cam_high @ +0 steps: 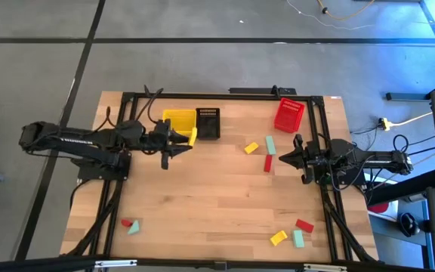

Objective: Sort & place blocks by color
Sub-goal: Put the bottom left yellow block into the yellow bin

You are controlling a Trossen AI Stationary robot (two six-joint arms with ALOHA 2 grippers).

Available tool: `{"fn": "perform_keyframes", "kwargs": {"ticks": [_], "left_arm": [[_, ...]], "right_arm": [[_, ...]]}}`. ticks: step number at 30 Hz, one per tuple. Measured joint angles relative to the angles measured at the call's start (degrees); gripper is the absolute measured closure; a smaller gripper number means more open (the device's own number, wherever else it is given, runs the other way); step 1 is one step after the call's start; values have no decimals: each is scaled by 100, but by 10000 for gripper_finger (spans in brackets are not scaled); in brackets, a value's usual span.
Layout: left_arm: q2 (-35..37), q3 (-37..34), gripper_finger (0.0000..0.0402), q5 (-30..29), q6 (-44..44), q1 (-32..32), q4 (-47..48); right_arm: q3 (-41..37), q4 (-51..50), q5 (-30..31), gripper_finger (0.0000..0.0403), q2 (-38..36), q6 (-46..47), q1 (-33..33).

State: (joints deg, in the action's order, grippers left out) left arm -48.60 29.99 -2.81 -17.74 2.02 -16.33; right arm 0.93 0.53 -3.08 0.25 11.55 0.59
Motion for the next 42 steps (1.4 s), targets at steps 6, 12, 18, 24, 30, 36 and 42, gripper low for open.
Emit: {"fn": "perform_keyframes", "kwargs": {"ticks": [6,12,18,24,30,36,42], "left_arm": [[0,-1,286,-365,-490,4,6],[0,1,286,-570,-874,4,-3],[0,1,286,-635,-705,28,-3],[0,3,286,-632,-563,29,-4],[1,6,286,-563,-336,33,-21],[2,6,286,-511,-304,31,-21],[2,6,286,-502,-145,31,25]], "right_arm": [[2,0,0,389,0,-3,1],[-2,999,10,389,0,952,1],[2,3190,950,389,0,2040,1],[247,4478,1893,389,255,1965,-1],[1775,3431,1680,389,1771,1138,-1],[3093,1504,2007,388,3038,974,-1],[3838,282,2099,382,3673,1216,-1]]}}
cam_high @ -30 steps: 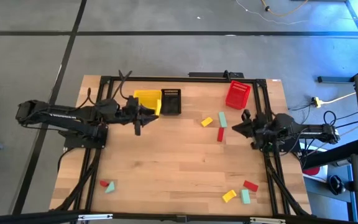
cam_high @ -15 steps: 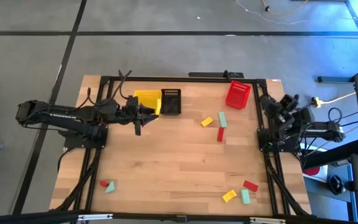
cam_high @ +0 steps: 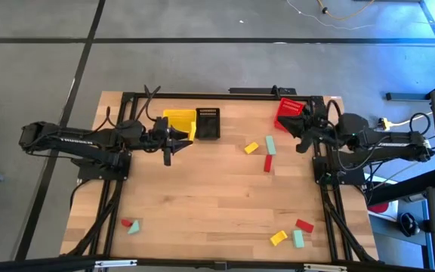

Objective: Sort & place blocks by color
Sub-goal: Put the bottom left yellow block into the yellow bin

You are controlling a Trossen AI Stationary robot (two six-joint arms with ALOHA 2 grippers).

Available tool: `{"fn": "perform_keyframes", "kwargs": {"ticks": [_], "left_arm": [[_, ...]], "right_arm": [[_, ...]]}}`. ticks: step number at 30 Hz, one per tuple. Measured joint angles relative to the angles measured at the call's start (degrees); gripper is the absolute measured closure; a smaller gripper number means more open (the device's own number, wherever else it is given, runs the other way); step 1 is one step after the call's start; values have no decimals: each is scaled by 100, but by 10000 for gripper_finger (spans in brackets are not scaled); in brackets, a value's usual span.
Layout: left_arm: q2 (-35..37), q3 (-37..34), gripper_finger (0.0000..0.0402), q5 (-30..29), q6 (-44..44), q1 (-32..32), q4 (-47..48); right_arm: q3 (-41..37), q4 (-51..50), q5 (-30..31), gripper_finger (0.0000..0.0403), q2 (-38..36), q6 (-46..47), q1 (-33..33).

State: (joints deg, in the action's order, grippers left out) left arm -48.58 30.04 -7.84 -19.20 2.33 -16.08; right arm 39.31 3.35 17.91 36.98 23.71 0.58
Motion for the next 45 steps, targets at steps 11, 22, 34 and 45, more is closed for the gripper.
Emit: {"fn": "perform_keyframes", "kwargs": {"ticks": [11,22,34,45], "left_arm": [[-395,1332,286,-1262,-427,670,3386],[-2423,2726,286,71,2175,2596,6284],[-4178,2723,286,-383,4355,3061,6088],[-4397,2721,240,-509,4435,3180,5513]], "right_arm": [[212,-389,5,346,183,-7,2],[166,-634,7,345,326,27,0],[164,-628,7,345,658,174,0],[162,-625,7,345,766,174,0]]}}
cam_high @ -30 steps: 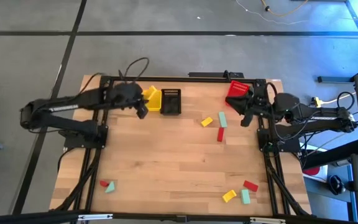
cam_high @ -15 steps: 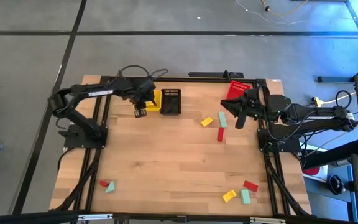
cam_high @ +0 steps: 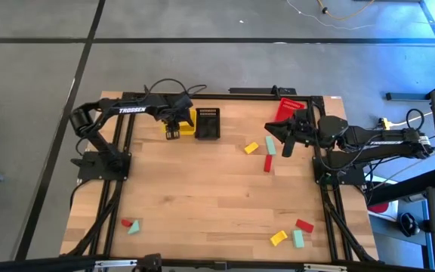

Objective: Sort & place blocks by color
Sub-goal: Put the bottom left yellow block into the yellow bin, then put the top yellow block into the yellow bin

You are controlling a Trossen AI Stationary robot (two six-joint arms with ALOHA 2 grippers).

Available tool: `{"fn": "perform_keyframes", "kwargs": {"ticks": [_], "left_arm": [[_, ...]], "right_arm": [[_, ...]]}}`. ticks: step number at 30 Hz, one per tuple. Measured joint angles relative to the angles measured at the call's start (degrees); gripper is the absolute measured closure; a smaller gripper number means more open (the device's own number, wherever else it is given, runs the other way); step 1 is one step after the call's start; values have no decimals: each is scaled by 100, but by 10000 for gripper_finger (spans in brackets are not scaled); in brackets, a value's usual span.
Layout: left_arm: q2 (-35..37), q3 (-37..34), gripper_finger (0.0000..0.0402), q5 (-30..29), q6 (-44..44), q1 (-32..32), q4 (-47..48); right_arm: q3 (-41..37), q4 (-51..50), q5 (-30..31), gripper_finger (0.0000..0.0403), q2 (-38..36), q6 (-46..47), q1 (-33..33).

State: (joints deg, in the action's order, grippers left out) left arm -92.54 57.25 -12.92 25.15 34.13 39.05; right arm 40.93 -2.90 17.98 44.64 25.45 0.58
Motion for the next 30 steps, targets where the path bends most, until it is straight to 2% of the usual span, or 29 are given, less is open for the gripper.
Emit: {"fn": "perform_keyframes", "kwargs": {"ticks": [9,16,19,24,30], "left_arm": [[56,96,199,-1,2,15,305],[161,1088,190,89,-301,48,1294],[492,1470,191,681,-737,48,1350],[1502,1516,191,1788,-1945,-140,473],[2974,706,191,1952,-2927,-856,-1245]], "right_arm": [[0,0,0,345,0,0,0],[-2,2,0,345,0,-22,0],[-2,2,0,345,0,-25,1],[-2,4,0,345,0,-31,0],[-4,2,-2,345,0,-25,2]]}}
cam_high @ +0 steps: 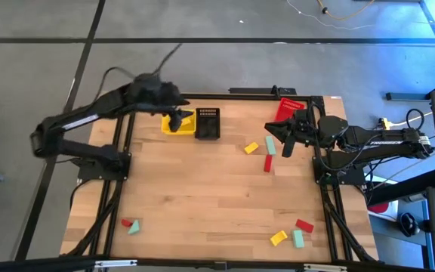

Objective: Sort & place blocks by color
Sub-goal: Put the top yellow block into the yellow bin

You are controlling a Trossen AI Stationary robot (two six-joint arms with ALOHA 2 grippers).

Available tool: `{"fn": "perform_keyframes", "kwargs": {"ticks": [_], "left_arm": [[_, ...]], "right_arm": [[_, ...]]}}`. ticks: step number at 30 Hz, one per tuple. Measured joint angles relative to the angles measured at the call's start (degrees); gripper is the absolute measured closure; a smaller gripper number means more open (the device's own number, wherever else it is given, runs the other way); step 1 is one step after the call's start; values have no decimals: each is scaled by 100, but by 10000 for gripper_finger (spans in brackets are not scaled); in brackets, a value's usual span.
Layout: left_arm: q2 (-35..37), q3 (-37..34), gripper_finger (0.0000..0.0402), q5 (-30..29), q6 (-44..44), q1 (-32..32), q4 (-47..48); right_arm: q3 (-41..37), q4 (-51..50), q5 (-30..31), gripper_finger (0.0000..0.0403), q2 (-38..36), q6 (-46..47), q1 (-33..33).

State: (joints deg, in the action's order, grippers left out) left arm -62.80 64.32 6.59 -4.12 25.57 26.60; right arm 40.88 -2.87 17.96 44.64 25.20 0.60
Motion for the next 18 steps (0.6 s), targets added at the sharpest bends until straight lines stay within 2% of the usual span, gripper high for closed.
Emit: {"fn": "perform_keyframes", "kwargs": {"ticks": [7,11,14,18], "left_arm": [[1377,-1446,191,-42,-922,-1203,-2068],[1820,-2229,191,-568,-1183,-1827,-3208],[1984,-2525,191,-944,-1313,-2074,-3540],[2063,-2549,191,-1178,-1351,-2208,-3592]], "right_arm": [[0,2,-2,345,0,2,0],[0,2,-2,345,0,1,-1],[0,0,-7,345,0,1,0],[0,1,-162,345,3,35,-1]]}}
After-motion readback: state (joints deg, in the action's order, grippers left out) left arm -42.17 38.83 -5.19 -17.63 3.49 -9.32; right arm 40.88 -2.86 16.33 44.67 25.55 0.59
